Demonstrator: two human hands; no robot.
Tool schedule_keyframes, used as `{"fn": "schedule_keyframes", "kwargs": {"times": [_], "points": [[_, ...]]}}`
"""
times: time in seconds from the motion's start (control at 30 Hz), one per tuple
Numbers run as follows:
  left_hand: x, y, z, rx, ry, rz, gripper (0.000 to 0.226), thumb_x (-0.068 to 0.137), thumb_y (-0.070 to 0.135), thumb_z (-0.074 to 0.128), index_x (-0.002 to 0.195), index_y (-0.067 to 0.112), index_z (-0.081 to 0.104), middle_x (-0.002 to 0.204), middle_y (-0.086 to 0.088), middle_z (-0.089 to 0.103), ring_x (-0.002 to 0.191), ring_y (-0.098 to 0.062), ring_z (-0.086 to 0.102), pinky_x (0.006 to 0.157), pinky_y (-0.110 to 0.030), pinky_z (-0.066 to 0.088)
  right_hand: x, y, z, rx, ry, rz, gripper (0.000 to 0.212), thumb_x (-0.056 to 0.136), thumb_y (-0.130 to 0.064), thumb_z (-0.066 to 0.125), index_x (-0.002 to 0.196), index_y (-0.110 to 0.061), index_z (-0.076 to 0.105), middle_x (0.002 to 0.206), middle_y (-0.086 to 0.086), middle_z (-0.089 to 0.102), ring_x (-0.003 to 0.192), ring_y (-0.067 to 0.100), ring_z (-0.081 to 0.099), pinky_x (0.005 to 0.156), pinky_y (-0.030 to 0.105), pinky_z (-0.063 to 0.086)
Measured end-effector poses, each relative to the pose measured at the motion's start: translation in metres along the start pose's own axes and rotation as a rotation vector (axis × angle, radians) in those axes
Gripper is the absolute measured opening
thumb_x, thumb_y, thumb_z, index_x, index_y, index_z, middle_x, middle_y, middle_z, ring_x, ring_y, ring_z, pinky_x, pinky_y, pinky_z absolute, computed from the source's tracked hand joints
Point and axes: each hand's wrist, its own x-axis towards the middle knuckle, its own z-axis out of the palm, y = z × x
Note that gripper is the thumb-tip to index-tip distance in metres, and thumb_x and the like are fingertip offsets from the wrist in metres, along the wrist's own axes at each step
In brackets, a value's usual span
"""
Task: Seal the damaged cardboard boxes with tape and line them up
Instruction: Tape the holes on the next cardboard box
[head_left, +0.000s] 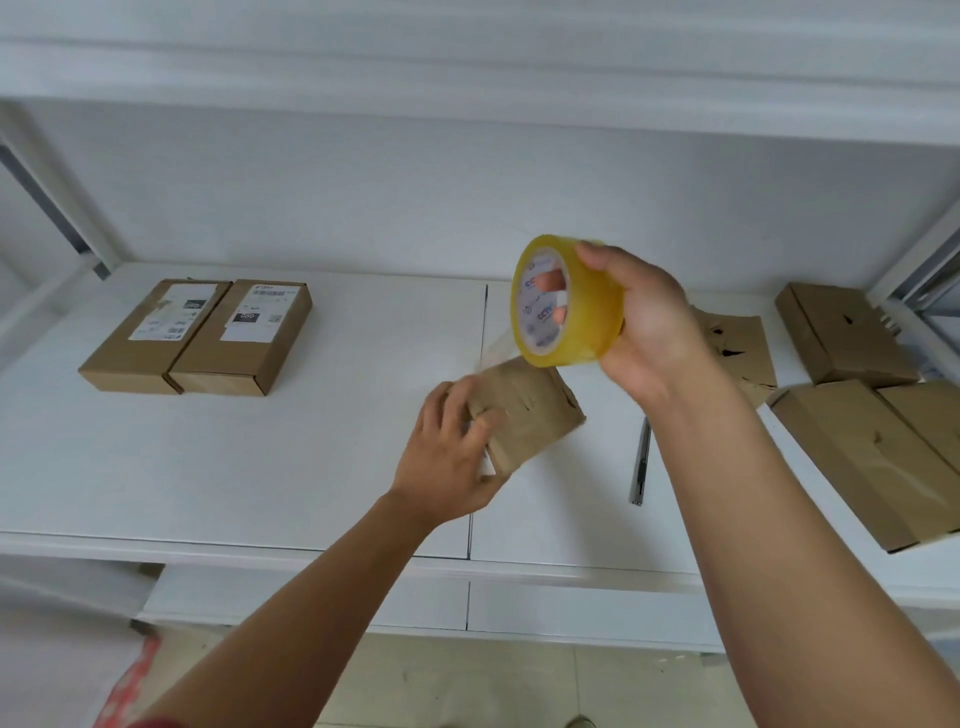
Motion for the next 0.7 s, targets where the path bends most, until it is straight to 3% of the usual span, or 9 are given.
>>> {"fn": "schedule_keyframes", "kwargs": {"times": [0.2,0.4,0.6,0.7], "points": [[0.007,-0.01,0.001,0.037,0.041,-0.142,0.059,0.078,0.048,0.073,0.117,0.014,0.043,0.132,-0.034,0.047,0.112,-0.051,0.049,0.094,-0.052,0.043,-0.015,0.012,0.005,-0.071,-0.001,0.064,0.025,0.091,-0.021,0.06,0.098,0.001,0.071,0.095,0.021,0.068,0.089,0.036,0.063,0.081,0.042,0.055],[0.024,-0.017,-0.007,-0.012,0.176,-0.359,0.066,0.079,0.056,0.071,0.117,0.011,0.043,0.137,-0.033,0.04,0.114,-0.047,0.046,0.094,-0.047,0.041,-0.029,0.019,0.0,-0.283,-0.122,0.031,0.035,0.093,-0.017,0.058,0.061,-0.006,0.071,0.06,0.013,0.066,0.05,0.021,0.06,0.054,0.026,0.052],[0.041,-0.011,-0.016,-0.211,0.276,-0.572,0.065,0.076,0.058,0.065,0.118,0.015,0.041,0.141,-0.019,0.033,0.123,-0.037,0.04,0.092,-0.035,0.037,-0.035,0.029,-0.009,-0.36,-0.132,0.082,0.033,0.091,-0.019,0.059,0.061,-0.009,0.071,0.06,0.013,0.066,0.05,0.022,0.06,0.054,0.026,0.051],[0.041,-0.009,-0.019,-0.228,0.268,-0.585,0.068,0.075,0.062,0.062,0.117,0.012,0.043,0.141,-0.017,0.033,0.127,-0.034,0.038,0.09,-0.033,0.035,-0.036,0.031,-0.014,-0.401,-0.124,0.088,0.033,0.09,-0.02,0.06,0.06,-0.011,0.071,0.06,0.014,0.065,0.051,0.023,0.06,0.056,0.028,0.051]]}}
